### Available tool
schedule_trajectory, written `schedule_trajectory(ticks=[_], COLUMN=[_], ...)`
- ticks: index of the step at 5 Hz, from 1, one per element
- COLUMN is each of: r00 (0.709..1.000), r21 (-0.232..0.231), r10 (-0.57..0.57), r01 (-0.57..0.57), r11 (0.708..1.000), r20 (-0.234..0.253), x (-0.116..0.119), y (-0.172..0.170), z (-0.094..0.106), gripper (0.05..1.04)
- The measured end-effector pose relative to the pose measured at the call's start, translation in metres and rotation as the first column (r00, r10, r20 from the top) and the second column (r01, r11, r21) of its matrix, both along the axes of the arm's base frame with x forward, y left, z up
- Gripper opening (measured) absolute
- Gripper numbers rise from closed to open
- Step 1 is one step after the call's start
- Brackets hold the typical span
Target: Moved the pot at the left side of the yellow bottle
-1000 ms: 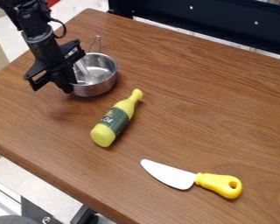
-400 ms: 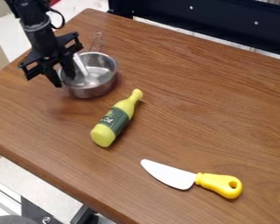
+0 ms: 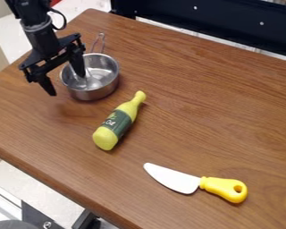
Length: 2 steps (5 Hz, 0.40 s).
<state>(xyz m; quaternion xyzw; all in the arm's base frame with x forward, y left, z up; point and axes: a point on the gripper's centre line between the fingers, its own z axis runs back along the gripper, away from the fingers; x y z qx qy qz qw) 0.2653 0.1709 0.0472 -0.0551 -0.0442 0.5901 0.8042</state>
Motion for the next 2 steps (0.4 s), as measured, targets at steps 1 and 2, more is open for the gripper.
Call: schedule_trajectory(ticks=[1, 2], r00=[1.0, 0.996], r21=[0.051, 0.056], r10=[0.007, 0.005], r01=[-0.007, 0.0], r11=[0.999, 0.998], r20=[-0.017, -0.087], x=[-0.001, 0.001], y=[-0.008, -0.028], z=[0.021, 0.029], gripper=[0.999, 0.999])
